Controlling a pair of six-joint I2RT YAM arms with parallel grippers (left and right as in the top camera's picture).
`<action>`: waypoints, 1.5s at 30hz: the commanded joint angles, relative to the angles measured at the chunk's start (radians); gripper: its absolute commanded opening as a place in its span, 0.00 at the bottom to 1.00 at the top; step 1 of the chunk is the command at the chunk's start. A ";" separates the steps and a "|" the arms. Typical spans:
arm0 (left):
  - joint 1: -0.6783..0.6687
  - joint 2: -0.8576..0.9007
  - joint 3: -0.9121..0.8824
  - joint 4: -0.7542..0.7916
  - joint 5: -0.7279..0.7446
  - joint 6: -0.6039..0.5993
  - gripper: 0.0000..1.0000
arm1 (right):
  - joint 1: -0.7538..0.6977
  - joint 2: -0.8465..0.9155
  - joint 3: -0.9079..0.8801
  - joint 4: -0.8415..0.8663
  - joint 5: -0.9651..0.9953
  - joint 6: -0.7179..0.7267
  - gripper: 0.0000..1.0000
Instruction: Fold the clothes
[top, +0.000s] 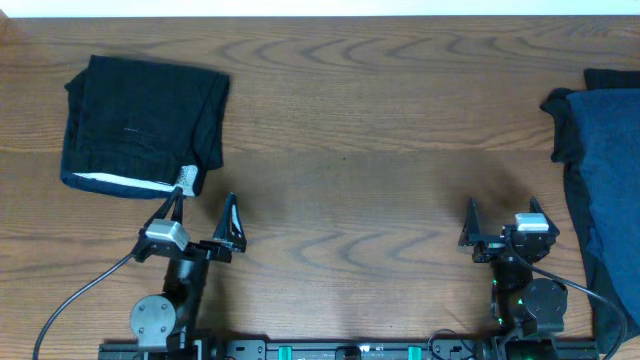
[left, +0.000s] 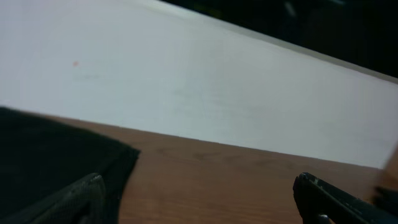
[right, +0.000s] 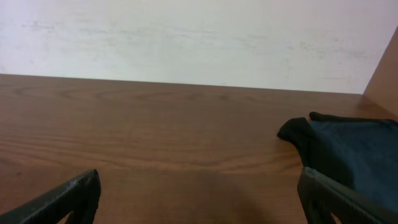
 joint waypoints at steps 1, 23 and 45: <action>-0.023 -0.008 -0.004 0.008 -0.131 0.018 0.98 | -0.007 -0.006 -0.002 -0.003 0.003 -0.012 0.99; -0.051 -0.008 -0.051 -0.243 -0.315 0.082 0.98 | -0.007 -0.006 -0.002 -0.003 0.003 -0.012 0.99; -0.051 -0.006 -0.051 -0.243 -0.314 0.082 0.98 | -0.007 -0.006 -0.002 -0.003 0.003 -0.012 0.99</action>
